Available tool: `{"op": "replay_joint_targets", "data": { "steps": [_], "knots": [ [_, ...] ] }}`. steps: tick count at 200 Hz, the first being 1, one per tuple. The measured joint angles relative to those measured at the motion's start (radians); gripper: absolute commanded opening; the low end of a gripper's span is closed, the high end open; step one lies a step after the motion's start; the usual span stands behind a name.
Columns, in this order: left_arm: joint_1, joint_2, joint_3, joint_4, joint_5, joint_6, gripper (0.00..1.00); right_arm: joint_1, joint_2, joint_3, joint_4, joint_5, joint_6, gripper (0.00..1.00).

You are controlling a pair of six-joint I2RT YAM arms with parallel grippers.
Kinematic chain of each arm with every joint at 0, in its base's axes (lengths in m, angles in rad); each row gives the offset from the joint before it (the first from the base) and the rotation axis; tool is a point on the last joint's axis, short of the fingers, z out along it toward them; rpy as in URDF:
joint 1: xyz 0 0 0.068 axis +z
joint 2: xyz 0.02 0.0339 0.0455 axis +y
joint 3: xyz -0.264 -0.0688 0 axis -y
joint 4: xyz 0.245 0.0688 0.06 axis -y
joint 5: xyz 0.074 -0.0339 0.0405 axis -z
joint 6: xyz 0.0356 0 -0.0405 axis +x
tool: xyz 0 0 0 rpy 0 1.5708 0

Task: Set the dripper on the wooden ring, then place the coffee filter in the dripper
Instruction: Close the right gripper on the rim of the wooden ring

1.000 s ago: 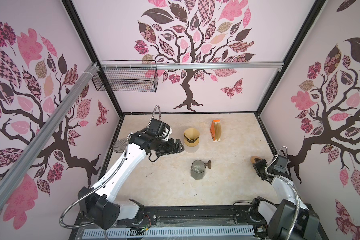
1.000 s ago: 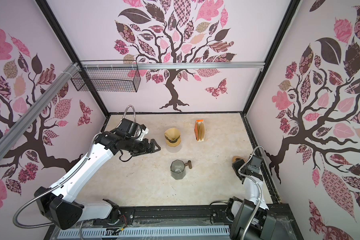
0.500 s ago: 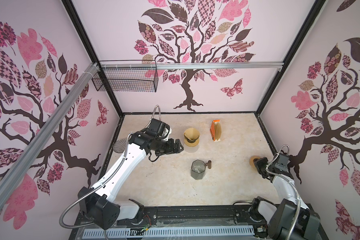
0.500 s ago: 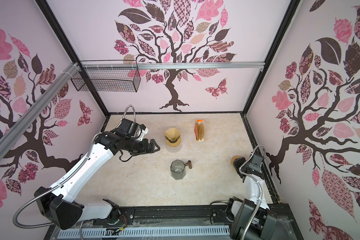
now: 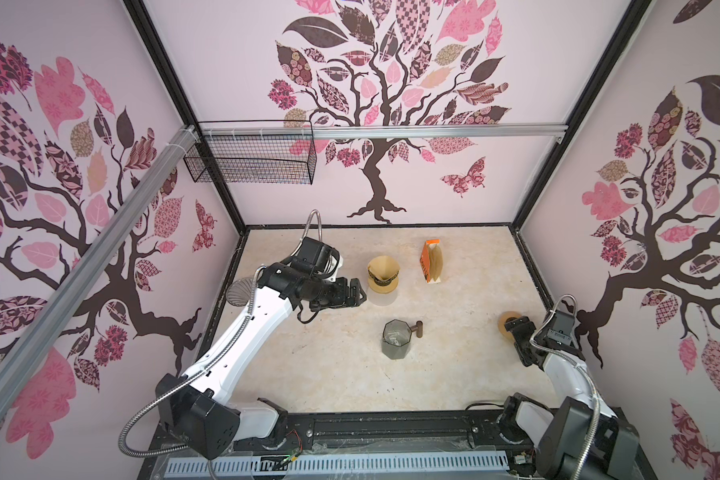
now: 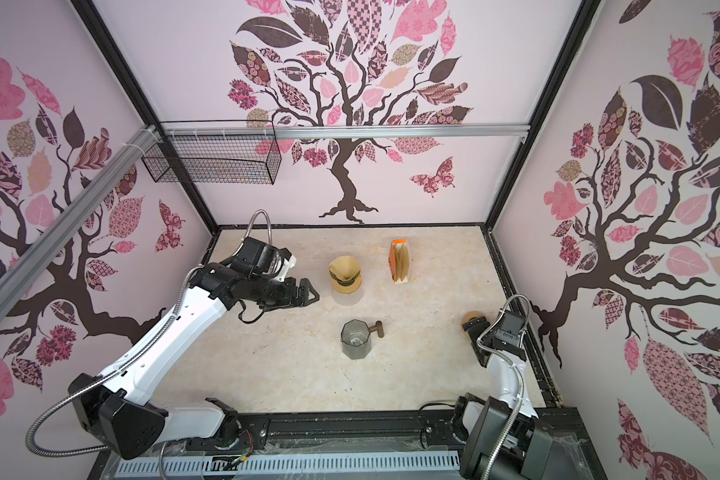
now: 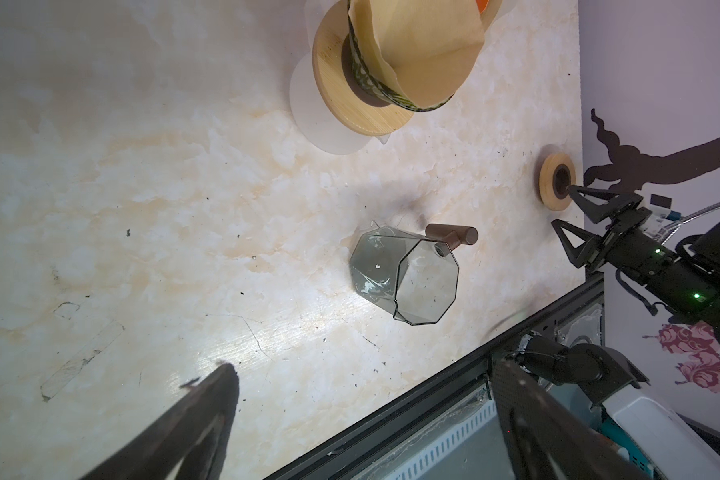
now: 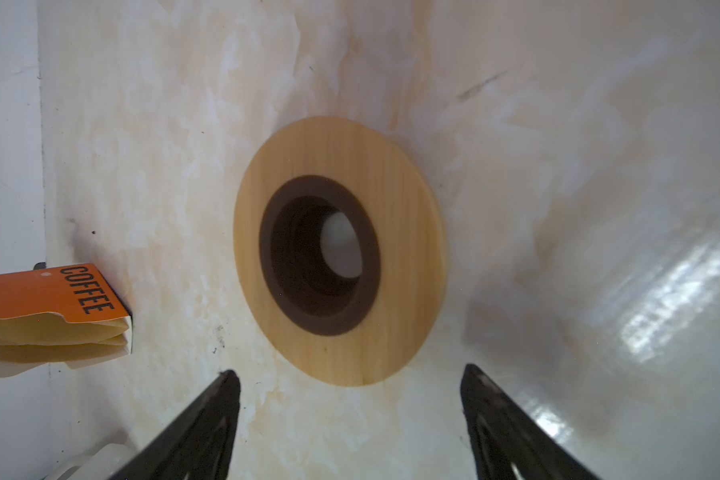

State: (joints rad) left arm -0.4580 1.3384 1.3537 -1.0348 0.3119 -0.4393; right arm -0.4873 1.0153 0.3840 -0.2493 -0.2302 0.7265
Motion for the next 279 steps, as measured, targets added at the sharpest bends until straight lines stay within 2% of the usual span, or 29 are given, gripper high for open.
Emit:
{"op": "replay_joint_targets", "data": {
  "steps": [84,138,178,215,233,279],
  "knots": [
    [0.000,-0.042,0.000,0.002,-0.002,0.016,0.98,-0.002,0.021,-0.088,0.256,0.002,0.116,0.92],
    [-0.008,-0.143,-0.016,0.069,0.132,0.068,0.98,-0.051,0.075,-0.124,0.426,-0.048,0.189,0.87],
    [-0.012,-0.173,-0.035,0.103,0.190,0.078,0.98,-0.065,0.093,-0.132,0.463,-0.067,0.208,0.78],
    [-0.013,-0.172,-0.043,0.113,0.200,0.080,0.98,-0.065,0.093,-0.132,0.471,-0.077,0.221,0.59],
    [-0.016,-0.171,-0.043,0.114,0.202,0.082,0.98,-0.066,0.093,-0.132,0.477,-0.078,0.225,0.56],
    [-0.024,-0.157,-0.043,0.114,0.202,0.086,0.98,-0.066,0.121,-0.132,0.497,-0.076,0.236,0.37]
  ]
}}
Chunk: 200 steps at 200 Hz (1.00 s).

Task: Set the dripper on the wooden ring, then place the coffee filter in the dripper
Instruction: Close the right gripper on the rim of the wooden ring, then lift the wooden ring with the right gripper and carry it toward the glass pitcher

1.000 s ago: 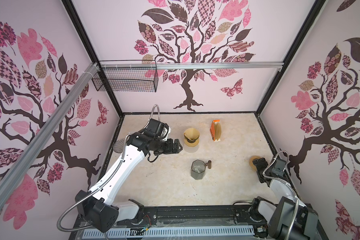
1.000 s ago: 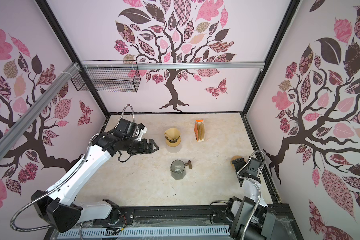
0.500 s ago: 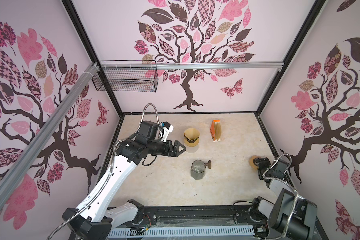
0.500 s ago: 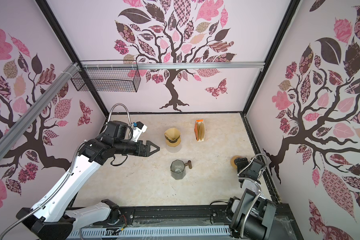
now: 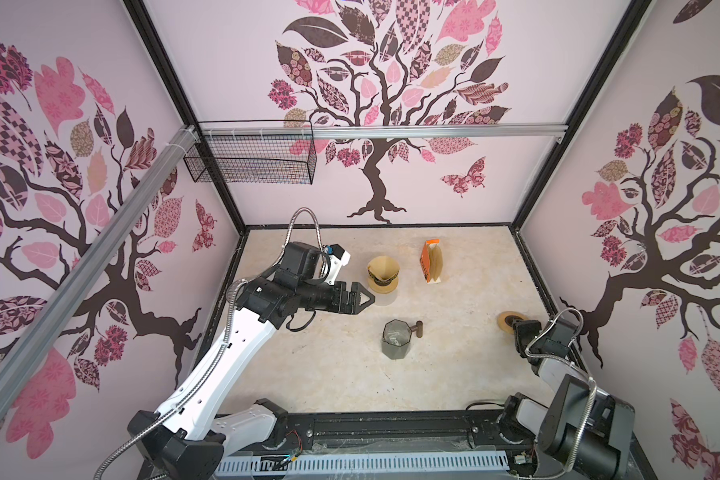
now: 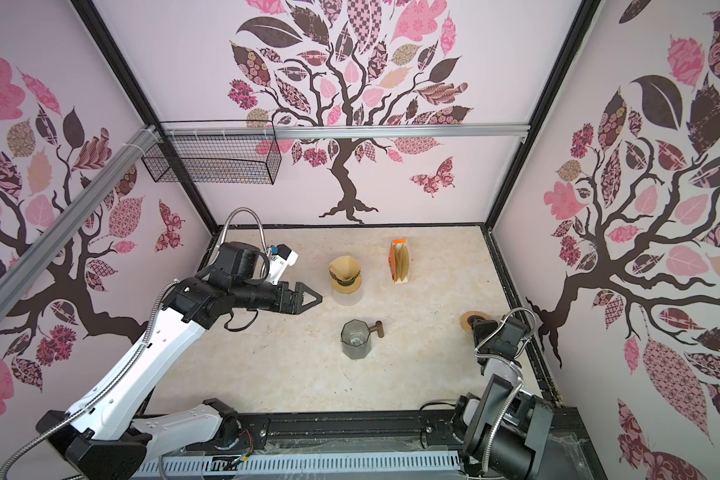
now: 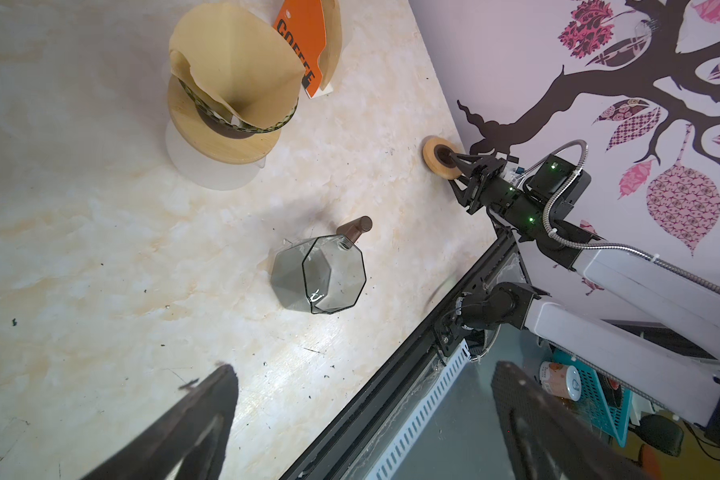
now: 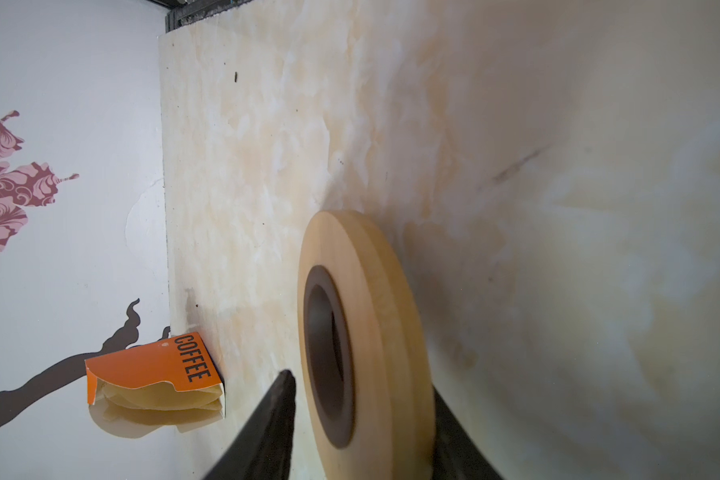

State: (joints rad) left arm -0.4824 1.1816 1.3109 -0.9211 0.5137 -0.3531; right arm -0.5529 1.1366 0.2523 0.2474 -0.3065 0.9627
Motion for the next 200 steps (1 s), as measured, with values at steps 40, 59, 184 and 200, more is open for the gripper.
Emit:
{"op": "replay_joint_targets", "data": {
  "steps": [40,59,184,200],
  "knots": [
    [-0.002,0.002,0.000,0.000,0.000,0.005,0.98,0.000,0.031,0.000,0.012,0.004,0.000,0.27],
    [-0.002,0.002,0.000,0.000,-0.001,0.006,0.98,0.000,0.041,0.000,0.022,0.003,-0.001,0.23],
    [-0.003,0.010,0.000,0.000,-0.014,0.005,0.98,0.000,0.045,0.116,-0.052,-0.037,-0.077,0.02],
    [-0.003,0.011,0.000,-0.001,-0.017,0.003,0.98,0.000,0.044,0.155,-0.091,-0.062,-0.086,0.01]
  ]
}}
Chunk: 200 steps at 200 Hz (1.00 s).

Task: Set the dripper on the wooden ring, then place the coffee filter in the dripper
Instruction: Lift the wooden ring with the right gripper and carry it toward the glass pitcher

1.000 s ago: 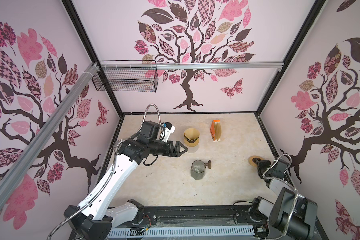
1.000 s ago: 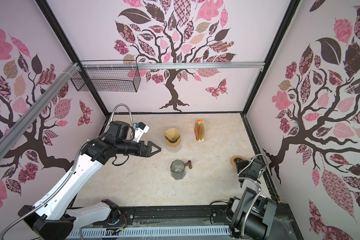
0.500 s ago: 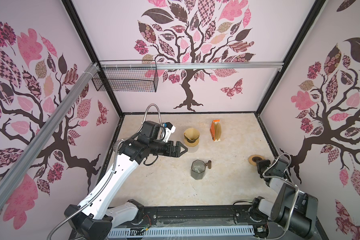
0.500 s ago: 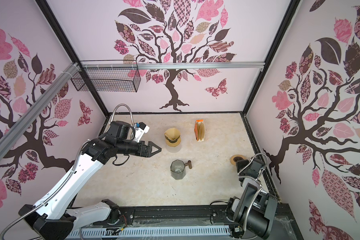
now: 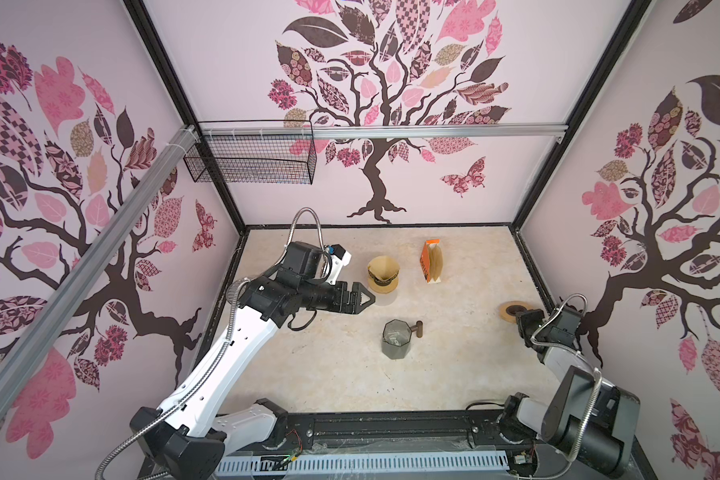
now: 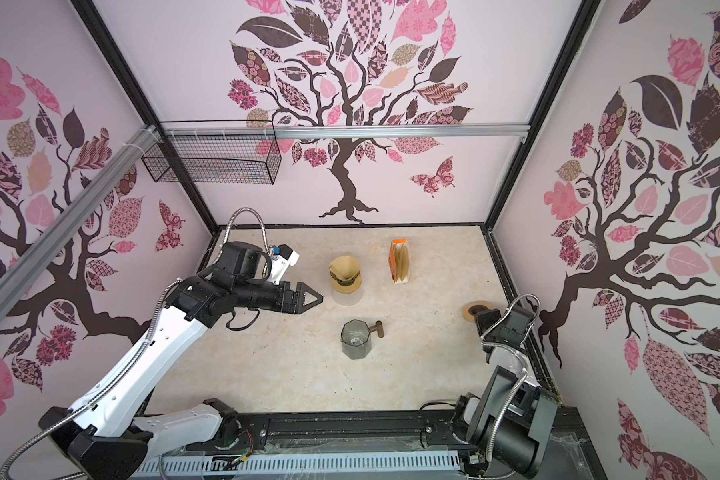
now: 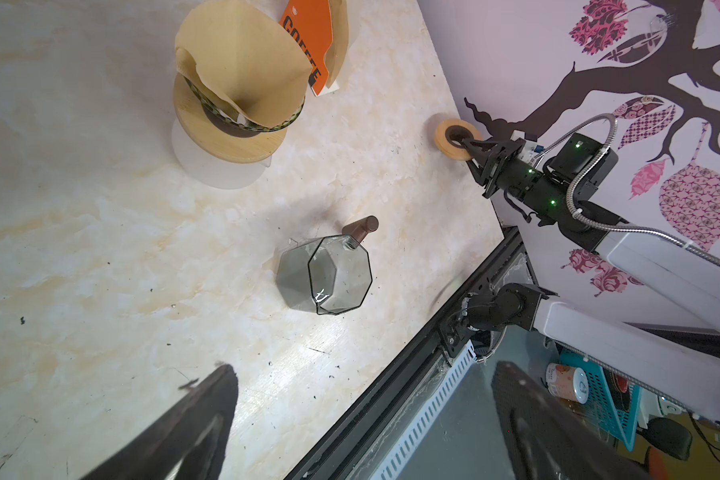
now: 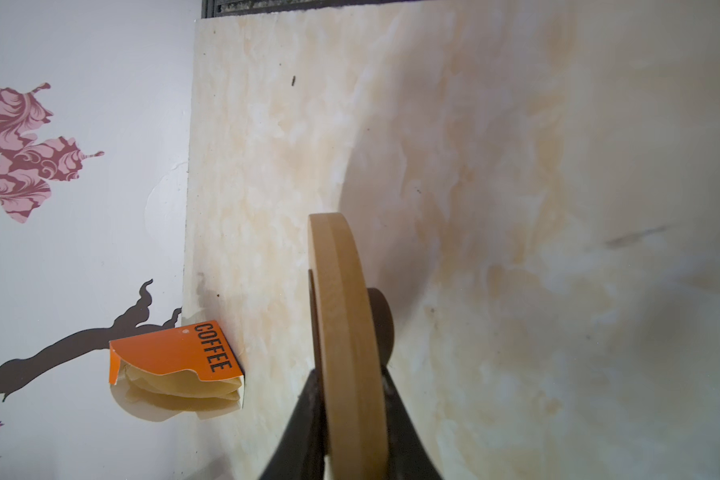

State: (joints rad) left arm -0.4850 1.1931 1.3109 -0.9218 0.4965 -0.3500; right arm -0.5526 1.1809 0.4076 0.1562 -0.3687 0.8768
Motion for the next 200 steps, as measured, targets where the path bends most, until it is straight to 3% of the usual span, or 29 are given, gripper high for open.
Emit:
{"op": "replay_joint_targets", "data": {
  "steps": [38,125,200],
  "knots": [
    [0.000,0.001,0.000,0.000,-0.016,-0.014,0.98,0.057,-0.031,0.096,-0.100,-0.030,-0.006,0.00],
    [0.001,0.015,0.000,0.031,-0.092,-0.100,0.98,0.349,-0.081,0.343,-0.270,-0.097,0.044,0.00],
    [0.053,-0.002,-0.081,0.195,-0.110,-0.231,0.98,0.556,-0.032,0.567,-0.372,-0.155,0.058,0.00]
  ]
}}
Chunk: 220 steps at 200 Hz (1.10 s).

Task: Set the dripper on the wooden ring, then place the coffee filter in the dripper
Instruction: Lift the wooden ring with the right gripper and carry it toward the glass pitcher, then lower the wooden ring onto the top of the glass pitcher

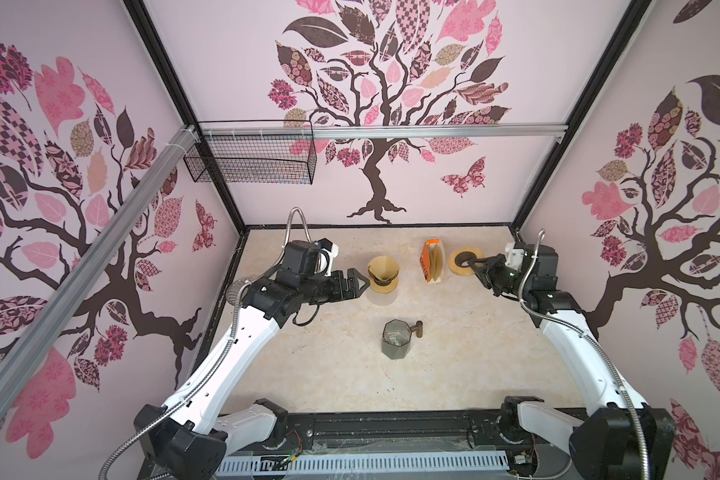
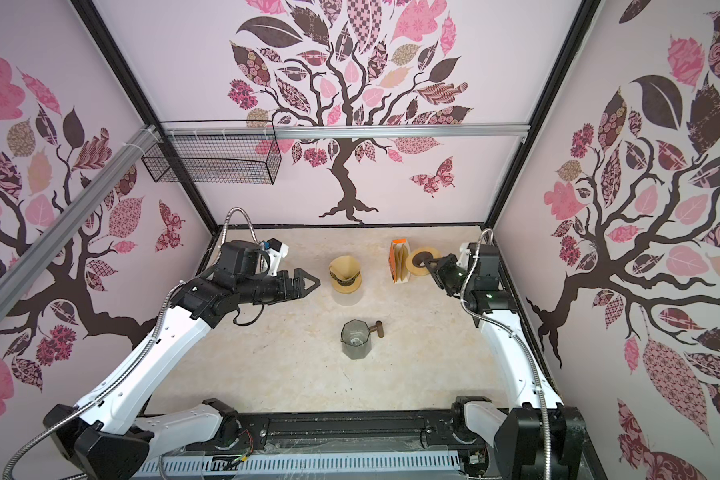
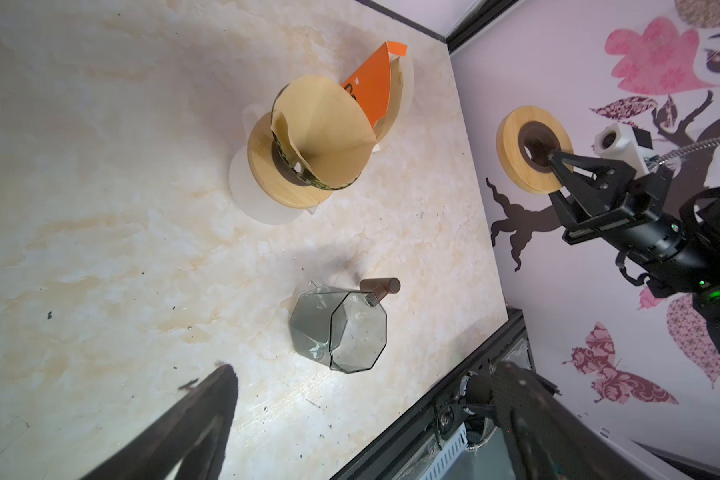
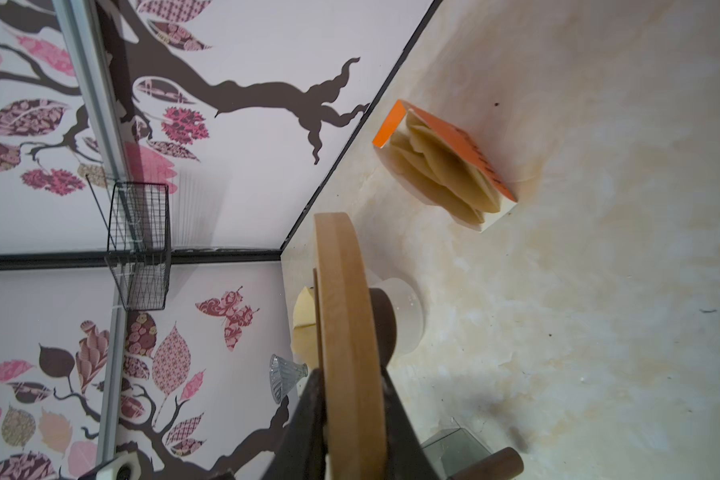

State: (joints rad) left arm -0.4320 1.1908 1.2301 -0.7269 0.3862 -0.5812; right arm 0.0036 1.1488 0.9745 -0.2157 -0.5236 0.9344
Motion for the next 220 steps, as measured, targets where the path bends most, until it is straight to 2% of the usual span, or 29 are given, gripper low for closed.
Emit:
{"op": "replay_joint_targets", "data": {
  "steps": [45,73,106,145,194,220],
  "knots": [
    [0.081,0.027,-0.026,0.129,0.040,-0.106,0.98,0.103,0.060,0.045,-0.011,-0.082,-0.046,0.00],
    [0.090,0.036,-0.026,0.159,0.054,-0.146,0.98,0.140,0.061,0.019,-0.012,-0.145,-0.073,0.00],
    [0.090,0.018,-0.026,0.116,0.060,-0.105,0.98,0.166,0.051,-0.038,-0.021,-0.233,-0.115,0.00],
    [0.090,-0.090,-0.042,0.042,0.034,-0.023,0.98,0.182,0.038,-0.078,-0.072,-0.288,-0.179,0.00],
    [0.090,-0.248,-0.312,0.229,0.043,-0.078,0.98,0.226,0.039,-0.117,-0.101,-0.338,-0.246,0.00],
    [0.089,-0.311,-0.425,0.307,0.040,-0.068,0.98,0.266,0.063,-0.114,-0.136,-0.341,-0.310,0.00]
  ]
}}
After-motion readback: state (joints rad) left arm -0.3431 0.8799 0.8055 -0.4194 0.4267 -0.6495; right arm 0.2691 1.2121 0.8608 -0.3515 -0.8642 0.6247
